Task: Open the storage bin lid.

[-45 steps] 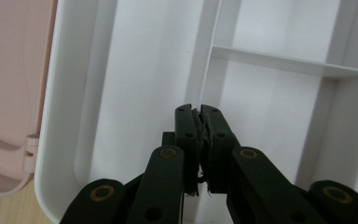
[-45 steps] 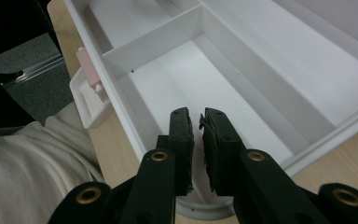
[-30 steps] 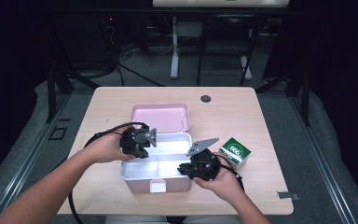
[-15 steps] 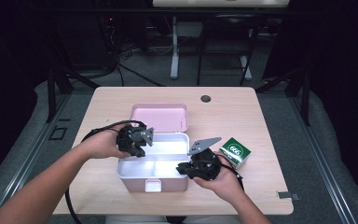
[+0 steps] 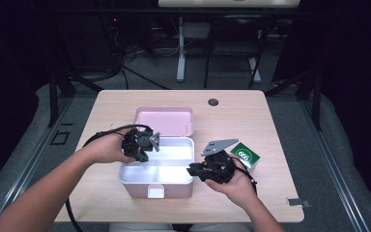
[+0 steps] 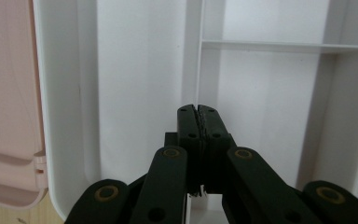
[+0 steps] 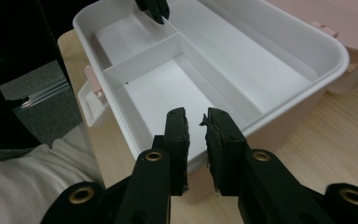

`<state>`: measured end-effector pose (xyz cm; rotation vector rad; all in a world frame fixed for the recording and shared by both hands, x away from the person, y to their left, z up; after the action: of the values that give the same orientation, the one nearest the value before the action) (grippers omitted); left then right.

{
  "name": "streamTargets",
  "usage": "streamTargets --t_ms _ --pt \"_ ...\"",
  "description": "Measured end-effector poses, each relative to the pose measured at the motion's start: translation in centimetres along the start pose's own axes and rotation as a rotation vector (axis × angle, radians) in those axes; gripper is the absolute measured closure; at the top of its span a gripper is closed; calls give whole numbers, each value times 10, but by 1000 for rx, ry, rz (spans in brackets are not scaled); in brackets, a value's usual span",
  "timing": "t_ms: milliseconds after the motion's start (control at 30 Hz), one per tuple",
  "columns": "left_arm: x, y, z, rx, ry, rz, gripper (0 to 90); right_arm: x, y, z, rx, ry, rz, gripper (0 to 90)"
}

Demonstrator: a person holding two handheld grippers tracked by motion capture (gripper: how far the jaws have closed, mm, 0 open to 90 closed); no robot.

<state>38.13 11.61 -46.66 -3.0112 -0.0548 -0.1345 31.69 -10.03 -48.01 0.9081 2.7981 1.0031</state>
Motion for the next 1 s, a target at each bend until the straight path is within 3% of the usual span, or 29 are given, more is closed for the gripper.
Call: streamTargets --t_ms 133,433,667,1000 --pt "0 4 0 34 -5 -2 883 -5 -3 -1 2 -12 15 764" --pt "1 10 3 42 -14 -15 868 -7 -4 -3 3 -24 17 768" --pt "0 21 9 57 -7 3 865 -10 -6 -5 -2 -33 22 768" --pt "-1 22 10 66 2 23 877 -14 -6 -11 -14 -45 32 768"
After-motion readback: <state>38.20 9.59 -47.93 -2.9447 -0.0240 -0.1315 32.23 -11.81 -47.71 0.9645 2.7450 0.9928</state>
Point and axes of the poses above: each handheld gripper's, and its own axes: z roughly forward along the jaws, y roughly out of its top, x roughly to its left, the point moved 4 cm from there along z, roughly forward along the jaws, and after that the axes turned 14 degrees about x, right-handed, at the moved point
